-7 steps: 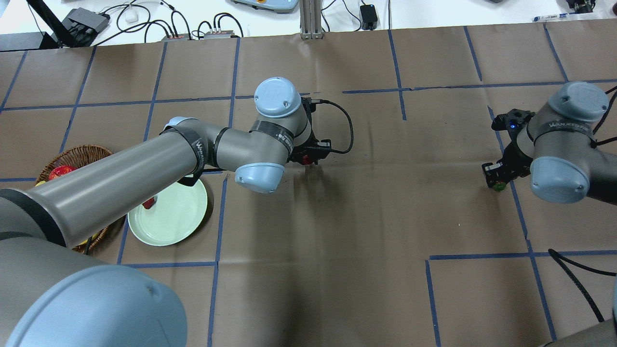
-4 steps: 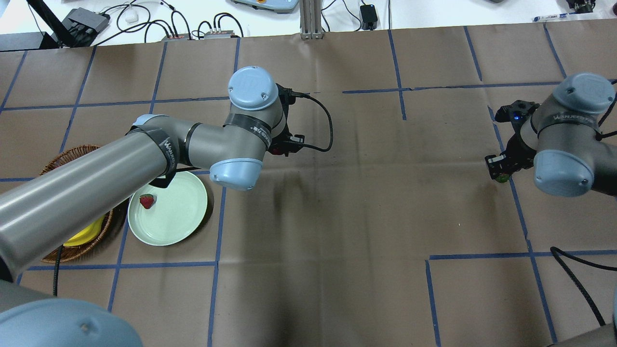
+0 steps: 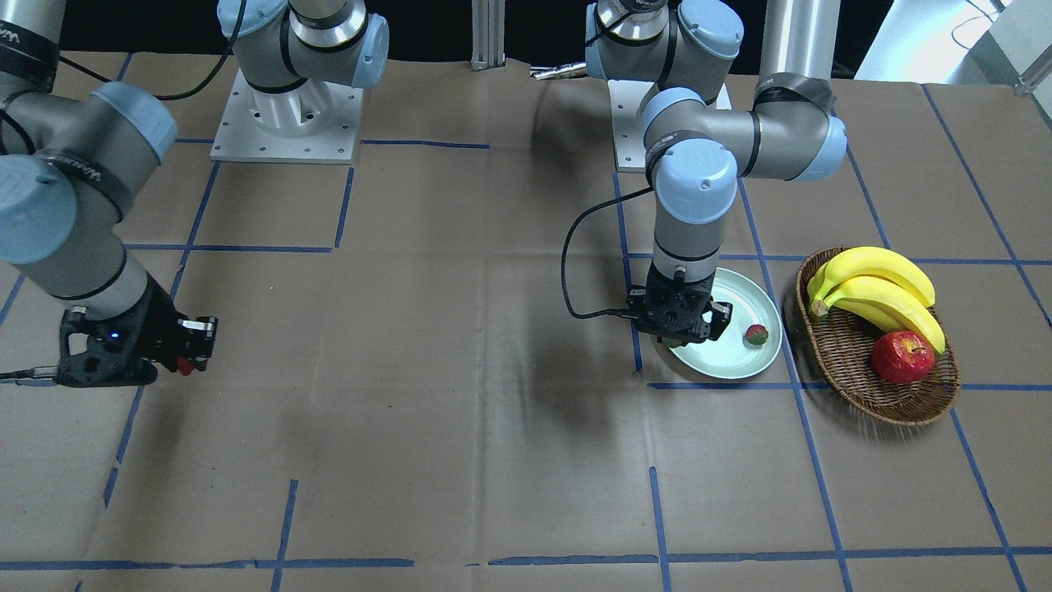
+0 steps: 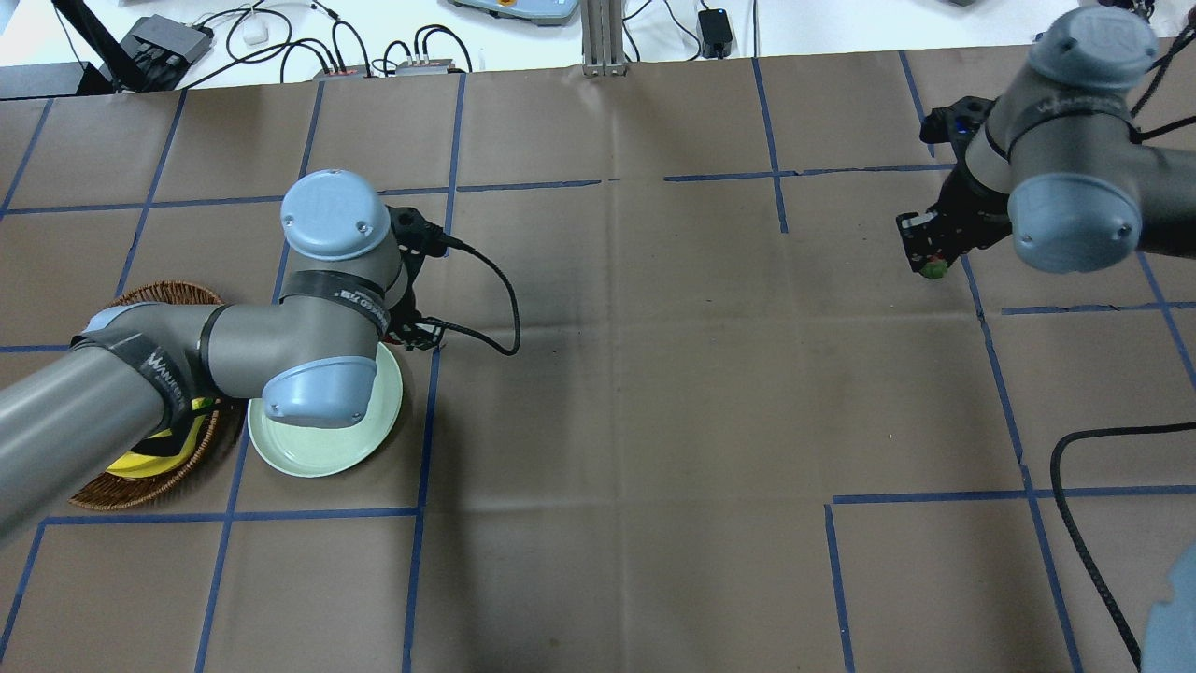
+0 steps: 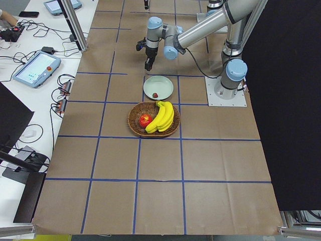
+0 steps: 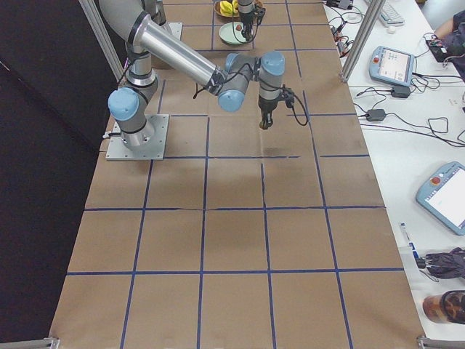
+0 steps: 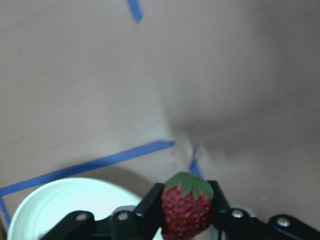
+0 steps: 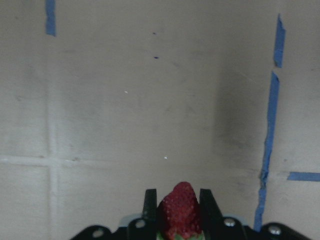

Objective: Collect all strawberries into plate
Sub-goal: 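Release the strawberry onto the plate with left gripper while right sets the last mid-table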

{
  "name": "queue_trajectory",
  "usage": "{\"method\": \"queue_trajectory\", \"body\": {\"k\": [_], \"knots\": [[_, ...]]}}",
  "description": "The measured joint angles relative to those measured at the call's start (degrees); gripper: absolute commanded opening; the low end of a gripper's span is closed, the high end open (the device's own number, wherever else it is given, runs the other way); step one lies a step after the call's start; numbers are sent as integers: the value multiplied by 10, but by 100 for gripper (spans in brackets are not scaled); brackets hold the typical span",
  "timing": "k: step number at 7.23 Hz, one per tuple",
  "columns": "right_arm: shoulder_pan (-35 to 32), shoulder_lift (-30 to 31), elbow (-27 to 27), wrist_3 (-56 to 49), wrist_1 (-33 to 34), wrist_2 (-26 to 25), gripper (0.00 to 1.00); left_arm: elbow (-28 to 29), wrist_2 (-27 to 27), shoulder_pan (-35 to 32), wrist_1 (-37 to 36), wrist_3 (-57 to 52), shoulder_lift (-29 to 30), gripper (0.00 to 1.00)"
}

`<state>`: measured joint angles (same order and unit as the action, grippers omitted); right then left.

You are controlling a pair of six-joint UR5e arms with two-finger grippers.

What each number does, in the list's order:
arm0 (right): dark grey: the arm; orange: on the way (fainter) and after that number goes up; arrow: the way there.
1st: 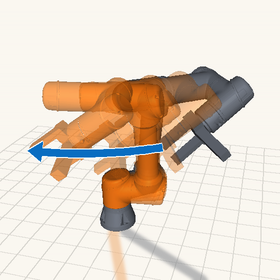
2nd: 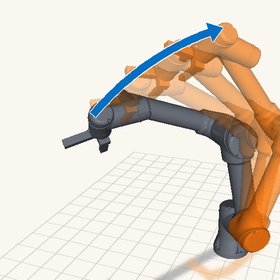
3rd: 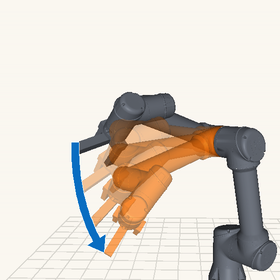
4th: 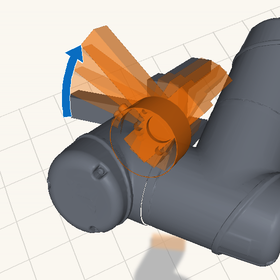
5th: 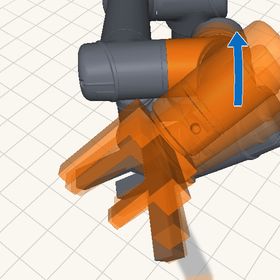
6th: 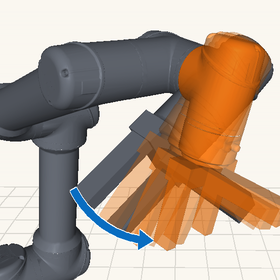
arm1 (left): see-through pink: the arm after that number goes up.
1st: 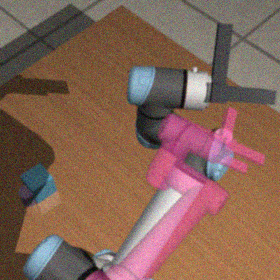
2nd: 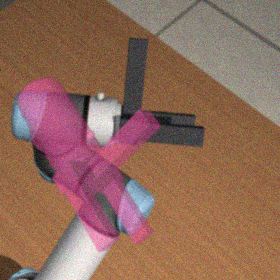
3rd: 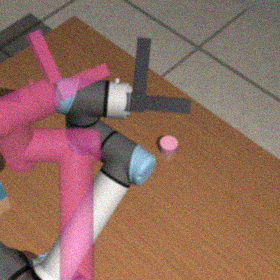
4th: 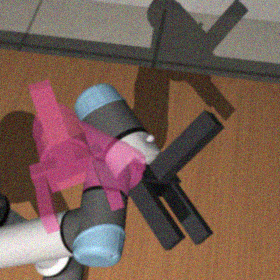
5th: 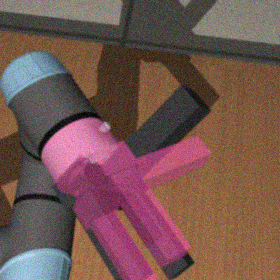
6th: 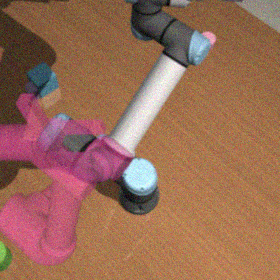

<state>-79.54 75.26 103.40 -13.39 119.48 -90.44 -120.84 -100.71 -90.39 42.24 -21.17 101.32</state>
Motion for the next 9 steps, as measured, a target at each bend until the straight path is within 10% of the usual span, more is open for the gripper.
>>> {"method": "queue_trajectory", "body": {"k": [3,8,9], "knots": [[-168,-37,-27,214,3,9,4,-71,2,85,-38,-83,-20,89],[-314,-158,-67,383,103,40,7,-77,1,106,-38,-95,-23,99],[-317,-164,-68,386,110,45,47,-75,4,104,-38,-95,-29,99]]}}
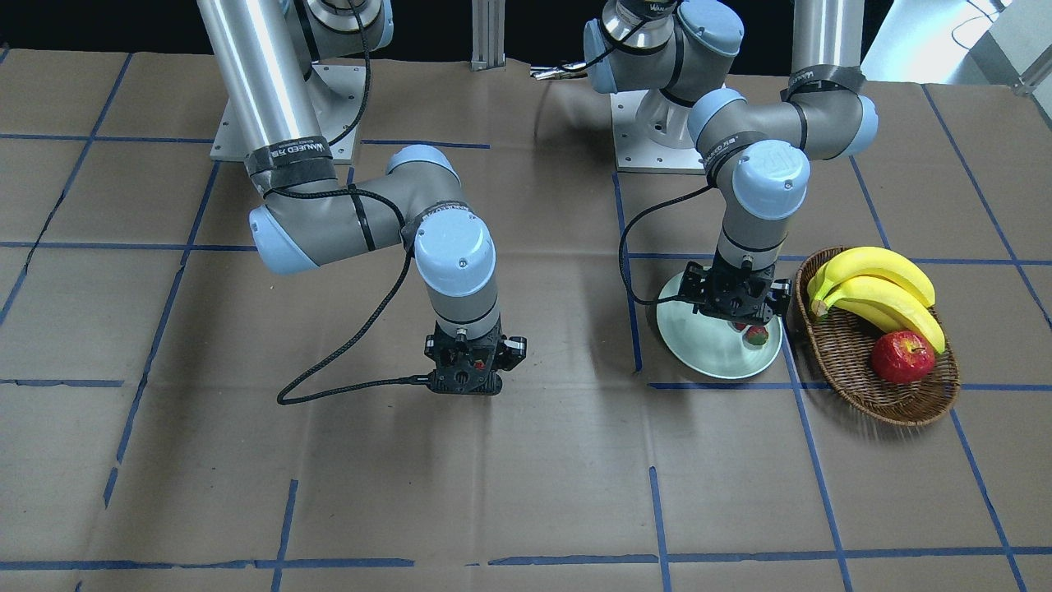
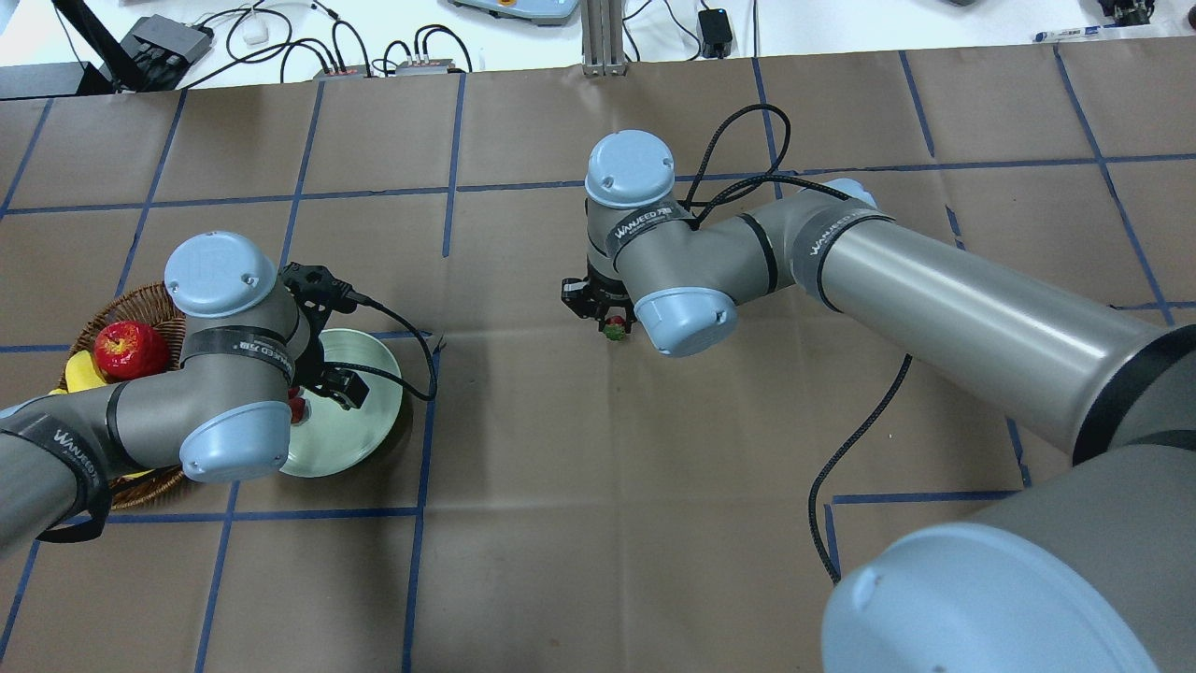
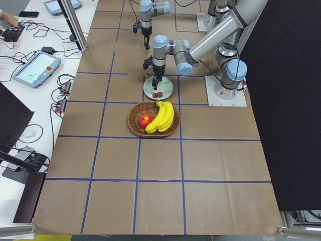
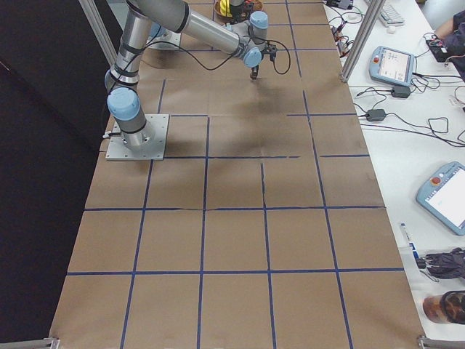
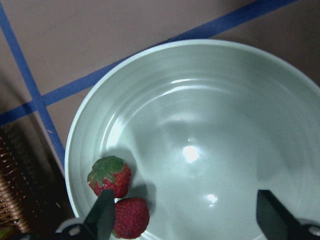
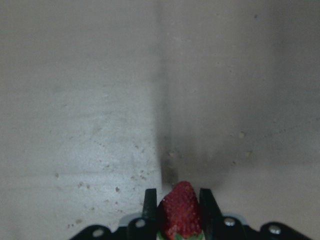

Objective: Collect all strawberries into plate
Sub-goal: 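Release the strawberry onto the plate with left gripper while right sets the last mid-table, then reach the left gripper to the last mid-table strawberry and grasp it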

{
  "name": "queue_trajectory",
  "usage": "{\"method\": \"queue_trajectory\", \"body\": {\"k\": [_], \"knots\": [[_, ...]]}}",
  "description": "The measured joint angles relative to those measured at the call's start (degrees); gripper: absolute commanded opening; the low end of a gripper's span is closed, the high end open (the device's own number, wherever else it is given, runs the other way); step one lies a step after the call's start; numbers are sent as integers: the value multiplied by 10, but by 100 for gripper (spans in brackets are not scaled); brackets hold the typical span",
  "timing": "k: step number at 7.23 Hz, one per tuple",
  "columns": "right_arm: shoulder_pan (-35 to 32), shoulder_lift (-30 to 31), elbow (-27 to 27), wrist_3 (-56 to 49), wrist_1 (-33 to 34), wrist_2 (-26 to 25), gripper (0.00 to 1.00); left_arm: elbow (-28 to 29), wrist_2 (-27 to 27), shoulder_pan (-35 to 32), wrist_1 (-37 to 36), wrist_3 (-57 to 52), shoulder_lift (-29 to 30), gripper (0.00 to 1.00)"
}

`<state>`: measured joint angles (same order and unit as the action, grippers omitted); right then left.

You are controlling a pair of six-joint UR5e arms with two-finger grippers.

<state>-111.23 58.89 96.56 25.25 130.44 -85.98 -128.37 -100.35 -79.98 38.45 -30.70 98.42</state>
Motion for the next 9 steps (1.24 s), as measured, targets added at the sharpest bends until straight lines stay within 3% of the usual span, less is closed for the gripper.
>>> {"method": "queue_trajectory", "body": {"k": [1,4,6,9], "knots": [[-1,-4,0,1,4,3,99,1,7,-4,0,2,-9,99],[13,-4,-38,-4,-23,18,100,17,69,-18,2,28,-13,99],[56,43,-90,-53,-149,20,100,47,79,-65,8,100,-7,99],[151,179,-106,-157,-354,11,100,115,117,-150,41,291,30,99]]}}
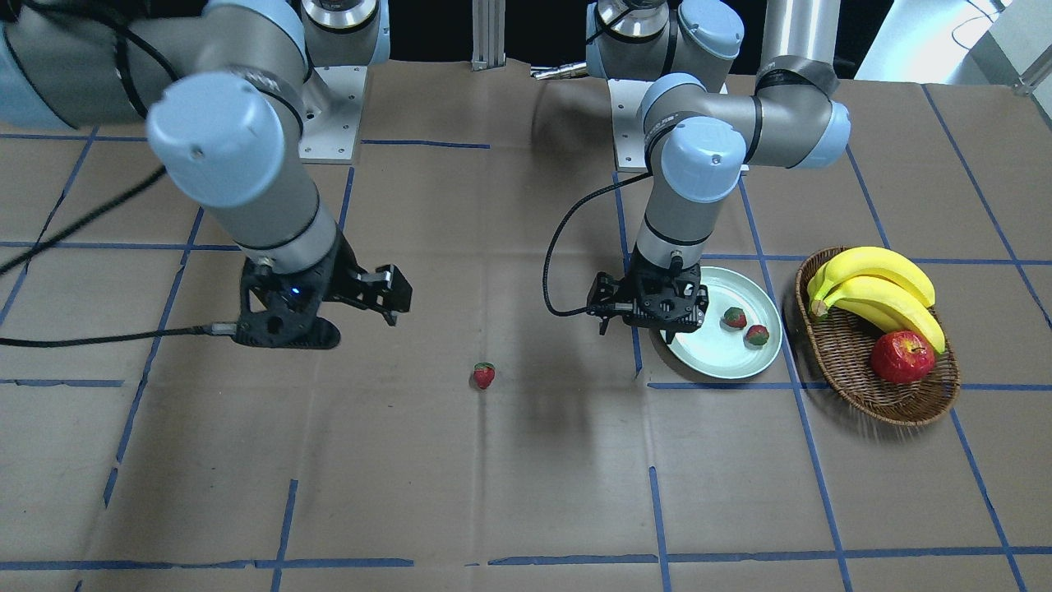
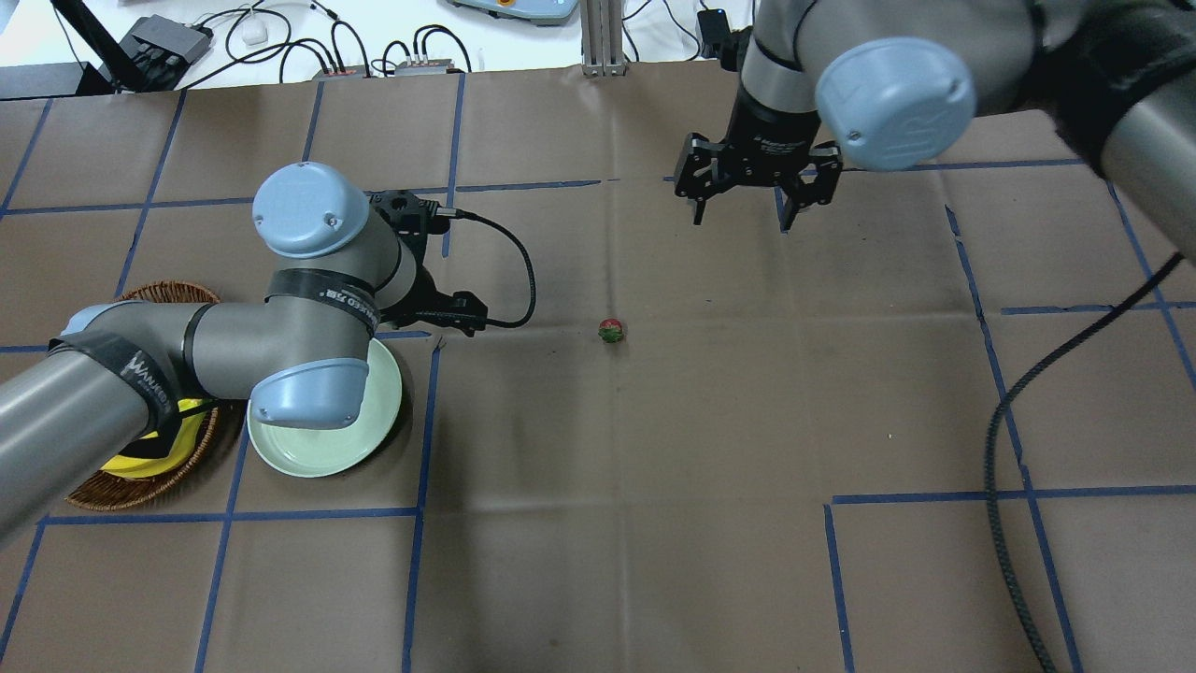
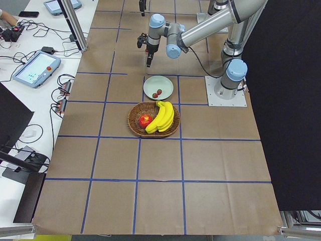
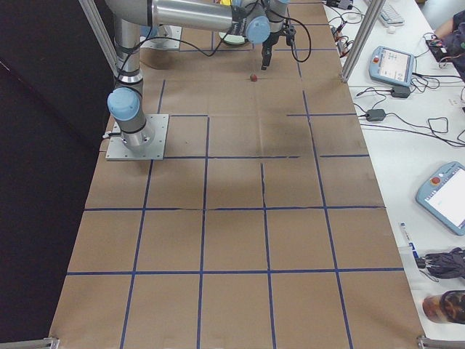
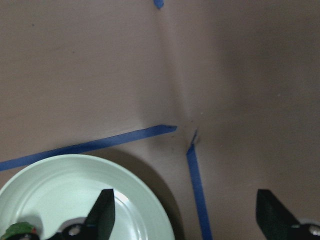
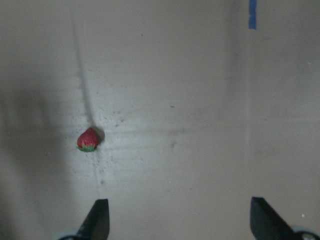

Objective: Collect all strawberries into plate
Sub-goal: 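Reach the left gripper to the last mid-table strawberry and grasp it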

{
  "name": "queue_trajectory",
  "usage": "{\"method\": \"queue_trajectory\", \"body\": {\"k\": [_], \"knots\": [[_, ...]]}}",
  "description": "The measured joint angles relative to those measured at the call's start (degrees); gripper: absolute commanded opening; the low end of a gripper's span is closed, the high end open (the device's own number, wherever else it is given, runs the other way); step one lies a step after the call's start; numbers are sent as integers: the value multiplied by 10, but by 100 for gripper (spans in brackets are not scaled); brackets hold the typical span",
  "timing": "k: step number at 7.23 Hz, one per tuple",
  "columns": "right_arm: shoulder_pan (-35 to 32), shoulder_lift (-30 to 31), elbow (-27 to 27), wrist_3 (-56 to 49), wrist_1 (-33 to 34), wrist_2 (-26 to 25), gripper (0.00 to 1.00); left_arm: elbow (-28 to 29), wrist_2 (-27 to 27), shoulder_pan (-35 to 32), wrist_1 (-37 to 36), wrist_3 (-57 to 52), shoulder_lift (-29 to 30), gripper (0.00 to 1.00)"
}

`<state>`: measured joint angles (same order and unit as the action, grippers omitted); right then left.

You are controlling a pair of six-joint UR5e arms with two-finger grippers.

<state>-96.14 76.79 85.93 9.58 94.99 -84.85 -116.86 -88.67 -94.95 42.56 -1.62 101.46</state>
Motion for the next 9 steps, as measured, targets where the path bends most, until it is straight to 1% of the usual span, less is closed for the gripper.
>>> {"method": "queue_trajectory", "body": {"k": [2,3,4,5,7,8,9], "knots": [[17,75,10,-37,-89,-17,100,59,9,-63,2,85,53,99],[24,114,28,-60,-106,-24,100,95,7,-96,2,118,90,99],[36,149,51,-73,-108,-31,100,123,2,-123,0,140,129,99],[54,178,72,-81,-104,-34,100,140,-4,-142,-4,150,161,99],[73,205,92,-89,-86,-37,100,148,-6,-154,-8,157,184,99],[76,208,96,-88,-82,-38,100,149,-4,-157,-8,162,187,97],[77,211,100,-87,-81,-39,100,150,-3,-158,-9,167,188,87]]}}
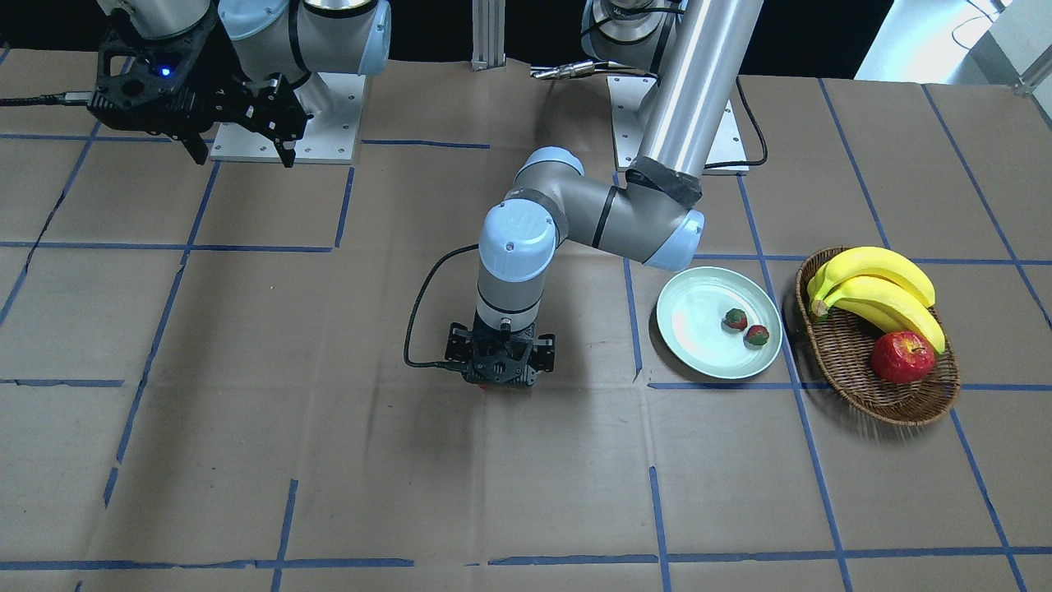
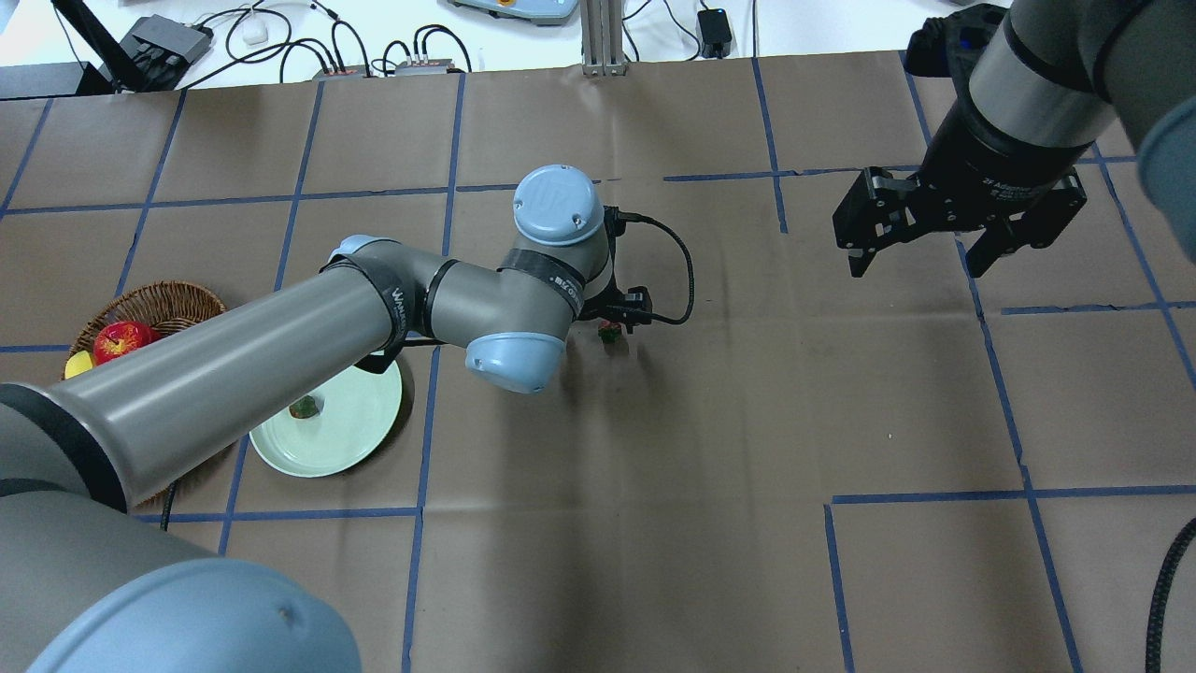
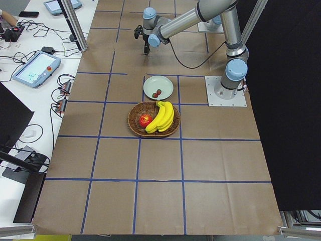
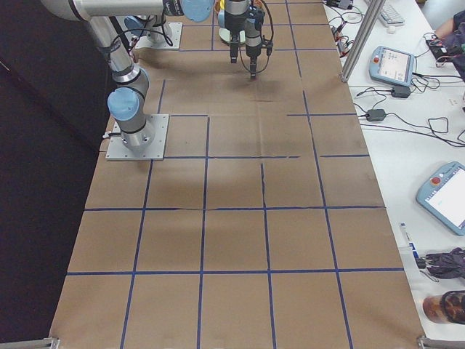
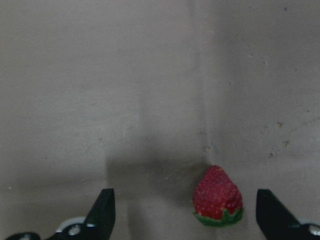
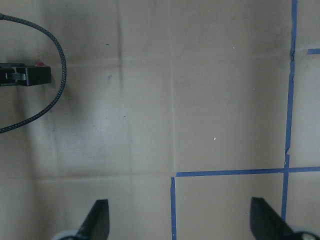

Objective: Collect all strawberries into plate
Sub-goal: 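Reach the left gripper to the last mid-table strawberry and grasp it, then carry the strawberry with the left gripper onto the plate and release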

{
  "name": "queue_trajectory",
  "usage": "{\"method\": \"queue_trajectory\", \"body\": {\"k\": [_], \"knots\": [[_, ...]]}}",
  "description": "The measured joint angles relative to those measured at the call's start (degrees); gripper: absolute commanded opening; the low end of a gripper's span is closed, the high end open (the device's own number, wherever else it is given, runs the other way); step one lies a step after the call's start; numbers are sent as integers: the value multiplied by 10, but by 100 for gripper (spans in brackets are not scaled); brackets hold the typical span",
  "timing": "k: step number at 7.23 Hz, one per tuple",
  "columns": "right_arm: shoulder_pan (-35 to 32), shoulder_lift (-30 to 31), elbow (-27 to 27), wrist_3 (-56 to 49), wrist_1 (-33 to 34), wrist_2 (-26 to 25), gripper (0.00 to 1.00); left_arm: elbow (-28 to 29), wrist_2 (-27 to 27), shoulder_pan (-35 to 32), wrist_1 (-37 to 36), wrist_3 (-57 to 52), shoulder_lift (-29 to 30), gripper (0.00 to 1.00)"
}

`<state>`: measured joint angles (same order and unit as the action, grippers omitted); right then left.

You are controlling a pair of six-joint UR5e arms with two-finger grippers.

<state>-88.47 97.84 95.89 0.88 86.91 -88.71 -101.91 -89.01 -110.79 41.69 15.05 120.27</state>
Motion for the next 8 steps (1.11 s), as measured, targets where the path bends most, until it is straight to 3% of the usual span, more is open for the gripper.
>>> {"method": "queue_trajectory", "body": {"k": [2,3,6,8], "knots": [[0,1,13,3,22,-8,100,2,6,-2,-1,4,5,63],[0,1,20,4,34,-13,100,2,10,-2,-1,5,6,42],[-1,-1,17,4,36,-26,100,5,17,-1,-1,5,6,0],[-1,-7,7,4,31,-25,100,3,16,1,1,0,-5,0]]}}
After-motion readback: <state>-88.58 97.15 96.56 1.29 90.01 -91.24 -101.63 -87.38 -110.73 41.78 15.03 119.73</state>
